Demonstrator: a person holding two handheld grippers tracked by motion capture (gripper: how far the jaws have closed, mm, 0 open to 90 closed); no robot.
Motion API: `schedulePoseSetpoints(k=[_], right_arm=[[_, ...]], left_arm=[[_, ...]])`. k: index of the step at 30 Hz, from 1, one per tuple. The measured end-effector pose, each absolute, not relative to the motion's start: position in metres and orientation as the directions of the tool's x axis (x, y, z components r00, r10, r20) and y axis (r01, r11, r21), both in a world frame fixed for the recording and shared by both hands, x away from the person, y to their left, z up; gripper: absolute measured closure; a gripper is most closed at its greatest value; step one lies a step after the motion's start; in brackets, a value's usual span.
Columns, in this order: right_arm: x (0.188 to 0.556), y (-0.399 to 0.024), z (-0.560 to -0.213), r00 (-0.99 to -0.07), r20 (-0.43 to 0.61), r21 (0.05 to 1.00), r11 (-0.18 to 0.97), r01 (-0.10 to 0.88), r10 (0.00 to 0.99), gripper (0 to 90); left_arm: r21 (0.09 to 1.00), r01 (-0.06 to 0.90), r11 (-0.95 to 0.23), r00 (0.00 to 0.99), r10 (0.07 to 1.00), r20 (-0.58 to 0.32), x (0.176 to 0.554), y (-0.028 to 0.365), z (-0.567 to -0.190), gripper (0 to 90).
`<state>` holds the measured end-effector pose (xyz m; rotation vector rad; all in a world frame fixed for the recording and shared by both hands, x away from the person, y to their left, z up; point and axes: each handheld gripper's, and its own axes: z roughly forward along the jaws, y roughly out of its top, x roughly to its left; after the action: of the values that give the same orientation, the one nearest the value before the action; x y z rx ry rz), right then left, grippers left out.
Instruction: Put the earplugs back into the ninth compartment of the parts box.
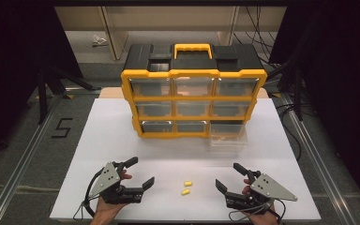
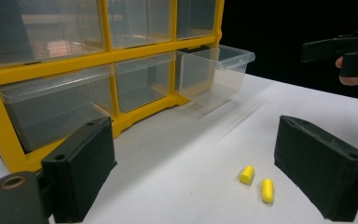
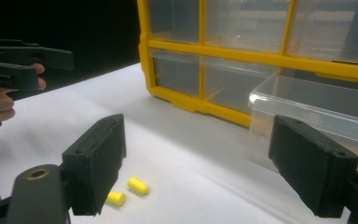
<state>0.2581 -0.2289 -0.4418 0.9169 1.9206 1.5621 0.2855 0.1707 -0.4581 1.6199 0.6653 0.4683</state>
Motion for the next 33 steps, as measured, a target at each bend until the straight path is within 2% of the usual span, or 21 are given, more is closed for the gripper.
schedulePoseSetpoints(k=[21,33], right_arm=[[0.261,-0.225,-0.439,-0.667,0.046,0.972,0.122,0.202,0.744,20.2],[0.282,-0.213,-0.431,-0.735,0.032,0.918,0.270,0.289,0.677,22.9]], left_arm=[[0.985,0.164,-0.057,0.752,0.654,-0.087,0.286,0.171,-0.458,12.1],[0.985,0.161,-0.057,0.752,0.654,-0.085,0.286,0.171,-0.458,12.1]])
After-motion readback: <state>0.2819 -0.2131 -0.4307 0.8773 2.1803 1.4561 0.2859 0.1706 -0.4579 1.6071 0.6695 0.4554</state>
